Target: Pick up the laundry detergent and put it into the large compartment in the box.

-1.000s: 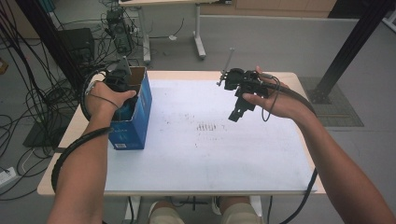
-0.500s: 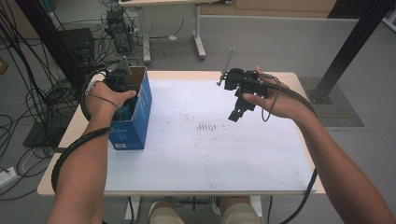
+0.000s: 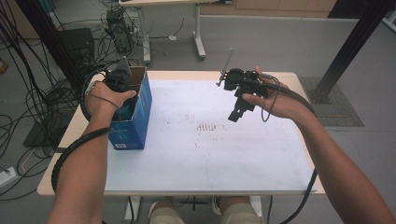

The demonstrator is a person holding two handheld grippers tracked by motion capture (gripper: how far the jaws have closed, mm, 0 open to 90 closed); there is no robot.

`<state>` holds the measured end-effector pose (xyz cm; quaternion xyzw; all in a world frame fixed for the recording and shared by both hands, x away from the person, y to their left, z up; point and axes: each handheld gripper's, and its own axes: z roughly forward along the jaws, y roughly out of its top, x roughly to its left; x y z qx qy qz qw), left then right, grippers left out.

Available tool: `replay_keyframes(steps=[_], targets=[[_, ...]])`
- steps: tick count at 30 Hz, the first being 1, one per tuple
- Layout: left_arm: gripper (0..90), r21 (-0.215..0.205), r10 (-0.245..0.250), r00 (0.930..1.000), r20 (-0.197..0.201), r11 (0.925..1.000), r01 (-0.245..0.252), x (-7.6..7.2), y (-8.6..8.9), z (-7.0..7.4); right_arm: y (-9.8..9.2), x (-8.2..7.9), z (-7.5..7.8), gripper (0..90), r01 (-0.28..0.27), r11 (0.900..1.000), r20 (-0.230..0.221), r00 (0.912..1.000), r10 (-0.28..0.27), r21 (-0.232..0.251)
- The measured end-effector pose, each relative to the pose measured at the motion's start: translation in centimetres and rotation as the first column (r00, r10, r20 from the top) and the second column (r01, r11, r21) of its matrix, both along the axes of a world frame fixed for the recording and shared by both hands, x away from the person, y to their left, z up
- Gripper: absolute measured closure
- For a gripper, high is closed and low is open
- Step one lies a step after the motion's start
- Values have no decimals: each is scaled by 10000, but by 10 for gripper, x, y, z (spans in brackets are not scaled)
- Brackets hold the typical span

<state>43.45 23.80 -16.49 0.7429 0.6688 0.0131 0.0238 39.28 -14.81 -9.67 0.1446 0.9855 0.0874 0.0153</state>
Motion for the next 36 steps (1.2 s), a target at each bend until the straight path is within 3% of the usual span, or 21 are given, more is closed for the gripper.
replay_keyframes(steps=[36], targets=[[369,-26,-32,10000,0,10000,32,1,1,0,4,1,-1,62,-50,10000,-12,10000,50,-82]])
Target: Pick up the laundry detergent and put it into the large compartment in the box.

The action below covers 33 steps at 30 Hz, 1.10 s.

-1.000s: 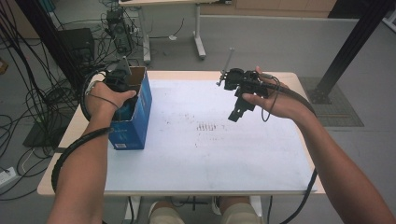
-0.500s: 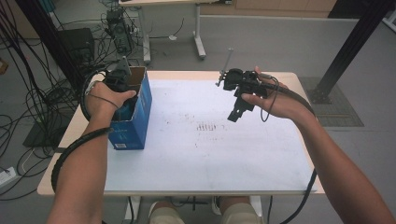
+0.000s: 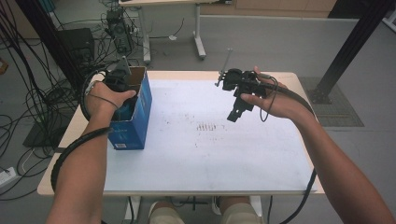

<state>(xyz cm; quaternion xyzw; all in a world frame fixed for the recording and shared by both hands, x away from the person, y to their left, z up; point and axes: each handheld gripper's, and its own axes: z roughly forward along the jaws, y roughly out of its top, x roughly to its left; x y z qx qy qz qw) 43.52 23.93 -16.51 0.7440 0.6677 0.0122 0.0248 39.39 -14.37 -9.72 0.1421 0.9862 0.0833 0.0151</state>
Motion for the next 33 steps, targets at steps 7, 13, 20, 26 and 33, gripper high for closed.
replay_keyframes(steps=[7,13,20,26,33], targets=[[369,23,-3,10000,1,10000,3,0,-1,0,0,0,1,62,-16,10000,21,10000,16,-12],[368,37,-3,10000,-3,10000,3,0,-1,0,-1,0,1,62,8,10000,30,10000,-8,-2],[367,34,-8,10000,-22,10000,8,1,-1,0,-1,0,1,62,-1,10000,36,10000,1,17],[367,26,-8,10000,-22,10000,8,1,-1,0,0,0,1,62,15,10000,45,10000,-15,19],[366,6,-18,10000,-67,10000,18,1,0,0,0,0,1,62,-13,10000,53,10000,14,-8]])
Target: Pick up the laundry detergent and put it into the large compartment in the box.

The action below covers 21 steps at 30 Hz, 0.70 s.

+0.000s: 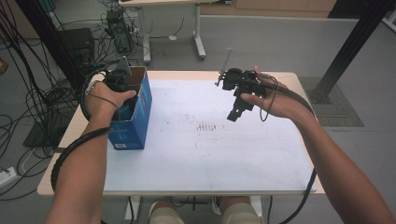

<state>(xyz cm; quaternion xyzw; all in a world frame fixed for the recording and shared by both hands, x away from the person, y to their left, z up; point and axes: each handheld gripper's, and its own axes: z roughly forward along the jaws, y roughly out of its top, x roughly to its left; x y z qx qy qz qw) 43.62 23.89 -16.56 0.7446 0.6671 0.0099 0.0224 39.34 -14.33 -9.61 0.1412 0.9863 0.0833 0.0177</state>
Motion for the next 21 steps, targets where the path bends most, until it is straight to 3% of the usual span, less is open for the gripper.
replay_keyframes(steps=[21], targets=[[363,10,34,10000,-39,10000,-34,-1,0,-2,1,-1,0,62,22,10000,9,10000,-22,-13]])
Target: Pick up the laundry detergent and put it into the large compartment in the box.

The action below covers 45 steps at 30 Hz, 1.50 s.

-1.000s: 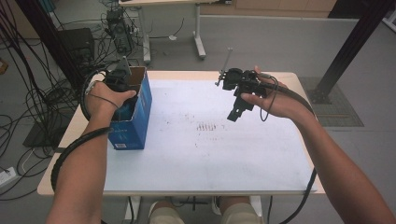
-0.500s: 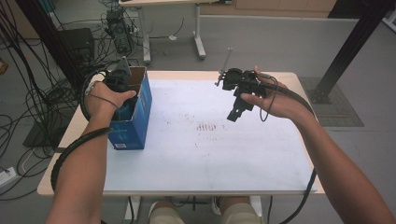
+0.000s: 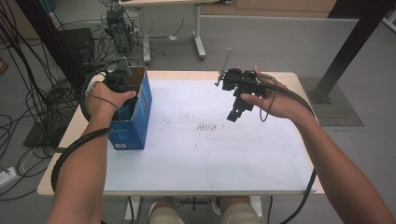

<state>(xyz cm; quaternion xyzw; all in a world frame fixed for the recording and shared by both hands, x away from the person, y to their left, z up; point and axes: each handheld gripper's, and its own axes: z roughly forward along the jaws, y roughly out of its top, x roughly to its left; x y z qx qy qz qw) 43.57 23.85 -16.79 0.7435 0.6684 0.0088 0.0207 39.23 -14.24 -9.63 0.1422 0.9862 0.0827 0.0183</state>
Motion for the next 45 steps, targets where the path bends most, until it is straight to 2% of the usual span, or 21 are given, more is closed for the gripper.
replay_keyframes(steps=[27,42,45], targets=[[361,14,-69,10000,22,10000,69,0,0,1,0,0,0,62,-26,10000,19,10000,26,34],[240,-192,-134,9996,255,9997,139,-7,6,23,4,0,-1,62,-35,10000,11,10000,35,33],[234,-72,-243,9993,272,9997,245,-8,3,29,4,0,-2,62,-58,10000,13,10000,58,48]])
